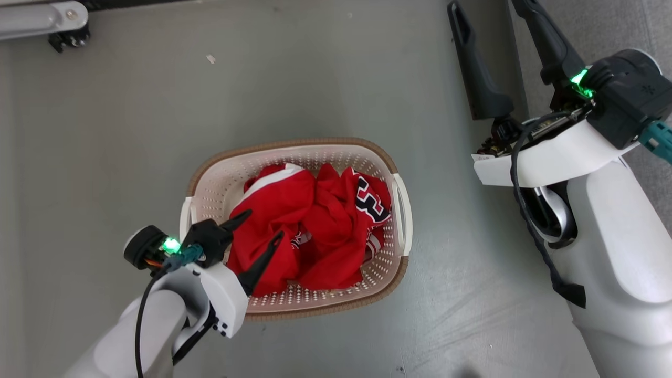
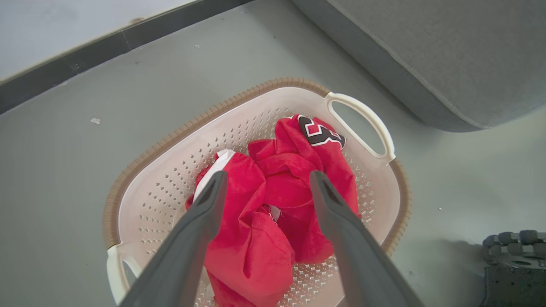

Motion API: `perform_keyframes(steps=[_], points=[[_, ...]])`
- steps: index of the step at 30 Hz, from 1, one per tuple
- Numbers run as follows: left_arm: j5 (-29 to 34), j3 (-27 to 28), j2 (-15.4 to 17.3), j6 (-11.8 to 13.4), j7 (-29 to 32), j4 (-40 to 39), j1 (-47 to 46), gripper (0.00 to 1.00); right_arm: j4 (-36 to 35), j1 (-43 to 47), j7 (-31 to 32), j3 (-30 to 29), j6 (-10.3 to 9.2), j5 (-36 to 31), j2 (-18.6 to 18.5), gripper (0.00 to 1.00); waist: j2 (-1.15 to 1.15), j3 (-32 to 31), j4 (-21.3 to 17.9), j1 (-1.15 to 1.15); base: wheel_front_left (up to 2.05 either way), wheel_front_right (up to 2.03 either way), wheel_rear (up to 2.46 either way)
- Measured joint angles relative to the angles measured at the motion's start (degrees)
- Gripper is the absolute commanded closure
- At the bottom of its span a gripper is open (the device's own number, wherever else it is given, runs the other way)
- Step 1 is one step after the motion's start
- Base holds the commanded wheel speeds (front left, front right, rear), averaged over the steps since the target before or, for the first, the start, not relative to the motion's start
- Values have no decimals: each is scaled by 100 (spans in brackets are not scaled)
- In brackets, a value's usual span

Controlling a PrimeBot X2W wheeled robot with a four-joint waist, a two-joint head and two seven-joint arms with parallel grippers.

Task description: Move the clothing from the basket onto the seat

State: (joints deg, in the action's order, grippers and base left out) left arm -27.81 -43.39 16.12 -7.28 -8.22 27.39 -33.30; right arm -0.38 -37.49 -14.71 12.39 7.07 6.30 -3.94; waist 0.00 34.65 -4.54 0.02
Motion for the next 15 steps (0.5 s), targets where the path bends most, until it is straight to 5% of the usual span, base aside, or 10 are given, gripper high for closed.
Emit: perform_keyframes(steps=[15], points=[[-77,-616,60,0,478,435,-924,0,-135,-552,0,105,0,-38,12,0,0,782,-196,0,0,0,0]])
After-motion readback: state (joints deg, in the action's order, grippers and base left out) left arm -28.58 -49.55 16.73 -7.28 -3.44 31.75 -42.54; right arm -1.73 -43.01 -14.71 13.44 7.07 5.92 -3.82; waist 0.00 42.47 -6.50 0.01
